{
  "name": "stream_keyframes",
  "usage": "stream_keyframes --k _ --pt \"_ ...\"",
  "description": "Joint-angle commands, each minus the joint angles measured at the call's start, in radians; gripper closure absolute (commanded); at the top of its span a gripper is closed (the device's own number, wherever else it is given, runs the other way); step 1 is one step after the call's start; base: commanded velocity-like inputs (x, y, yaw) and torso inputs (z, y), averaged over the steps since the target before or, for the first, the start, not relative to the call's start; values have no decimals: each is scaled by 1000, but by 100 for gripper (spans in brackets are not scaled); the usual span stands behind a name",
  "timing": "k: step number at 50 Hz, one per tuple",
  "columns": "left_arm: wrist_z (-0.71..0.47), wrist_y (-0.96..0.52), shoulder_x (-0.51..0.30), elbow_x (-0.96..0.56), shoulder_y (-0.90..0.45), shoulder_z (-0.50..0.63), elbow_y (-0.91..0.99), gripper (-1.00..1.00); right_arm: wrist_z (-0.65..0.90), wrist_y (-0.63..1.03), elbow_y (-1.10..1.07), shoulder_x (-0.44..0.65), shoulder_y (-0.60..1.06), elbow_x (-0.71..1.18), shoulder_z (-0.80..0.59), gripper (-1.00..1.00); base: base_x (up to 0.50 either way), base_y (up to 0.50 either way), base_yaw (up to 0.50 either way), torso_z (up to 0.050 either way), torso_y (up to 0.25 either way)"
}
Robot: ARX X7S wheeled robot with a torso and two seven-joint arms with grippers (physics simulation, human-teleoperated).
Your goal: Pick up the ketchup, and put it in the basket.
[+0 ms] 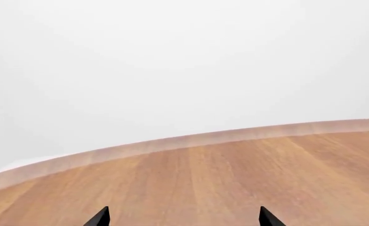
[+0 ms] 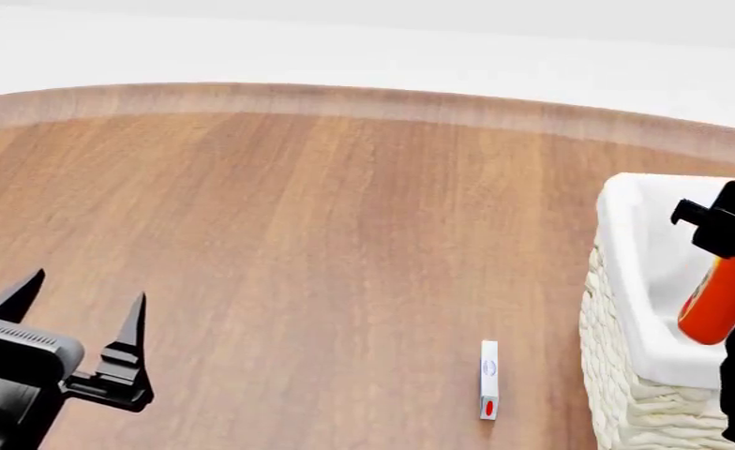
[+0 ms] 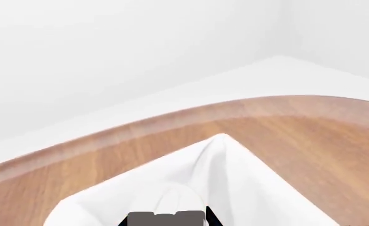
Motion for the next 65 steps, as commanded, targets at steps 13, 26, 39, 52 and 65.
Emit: stream_keyframes --k 13,26,39,52,65 --pt "2 -9 -1 -10 5 0 17 -100 -77 21 46 -50 13 -347 277 100 0 0 0 0 1" --pt "5 1 4 -12 12 -3 0 -100 -86 61 46 -59 8 -444 381 100 0 0 0 0 0" --pt "10 16 12 -12 18 -6 -24 -100 -113 134 46 -66 14 -491 438 100 0 0 0 0 0" --pt "7 22 11 -16 30 -10 -20 -100 -121 125 46 -69 13 -518 446 -100 0 0 0 0 0" --pt "-19 7 0 -17 29 -17 15 -100 -154 66 44 -78 5 -516 458 -100 0 0 0 0 0"
